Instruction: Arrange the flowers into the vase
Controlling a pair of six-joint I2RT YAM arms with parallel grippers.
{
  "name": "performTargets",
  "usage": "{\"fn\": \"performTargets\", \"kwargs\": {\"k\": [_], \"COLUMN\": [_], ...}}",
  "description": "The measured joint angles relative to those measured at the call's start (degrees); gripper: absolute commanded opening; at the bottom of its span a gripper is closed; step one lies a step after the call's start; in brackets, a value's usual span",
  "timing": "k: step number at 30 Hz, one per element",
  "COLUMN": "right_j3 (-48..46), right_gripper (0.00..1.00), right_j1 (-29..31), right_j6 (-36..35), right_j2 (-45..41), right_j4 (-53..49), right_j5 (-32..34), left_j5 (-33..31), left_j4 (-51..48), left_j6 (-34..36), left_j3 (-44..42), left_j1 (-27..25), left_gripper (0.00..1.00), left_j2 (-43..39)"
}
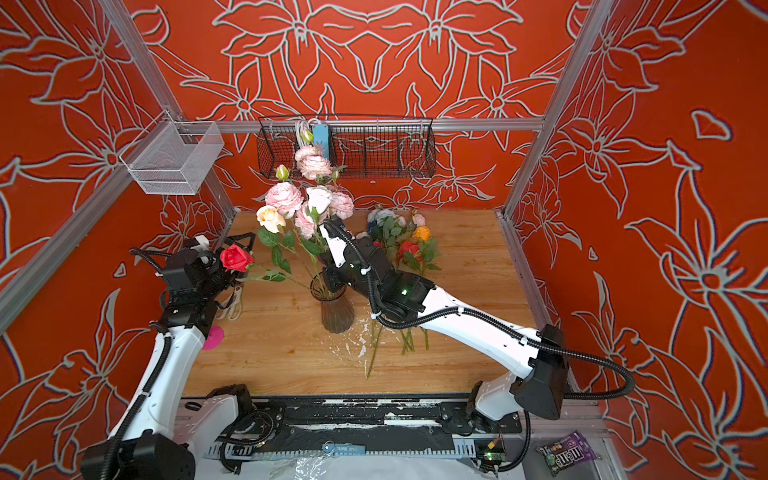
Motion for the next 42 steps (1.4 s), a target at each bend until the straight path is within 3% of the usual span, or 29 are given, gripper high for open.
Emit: {"fn": "performTargets", "kwargs": {"k": [7,15,21,28,36,42], "right_j3": [-1.42,-1.05,1.46,0.13,-11.47,-24.41], "right_gripper": [0.09,0.34,0.42,0.44,0.44,0.44], "right_j1": [0.59,2.38,4.2,5.97,4.72,-0.42], "right_j6": [0.46,0.02,-0.7,3.1,11.74,17.49], "right_j2": [0.07,0.35,-0.59,-11.08,-26.77,-33.03], "right_j4": [-0.24,-3.63,-7.74,-14.53,-20.5,-20.06], "right_j5": [-0.46,-0.37,1.73,9.03,18.4,17.44], "left_j5": [0.0,0.0,0.0,-0.04,-0.55,-2.84], "left_j4": [0.0,0.0,0.0,-0.02,-0.44,-2.47], "left_j6": [0.0,0.0,0.0,0.0,0.28,2.67], "left_j3": [0.0,0.0,0.0,0.0,0.0,0.0], "left_j1": [0.09,0.09,0.09,0.09,0.11,0.11], "left_gripper": [0.95,0.95,0.95,0.95,0.96,0.97], "left_j2": [0.0,0.0,-0.04,-0.74,-2.32,-3.54]}}
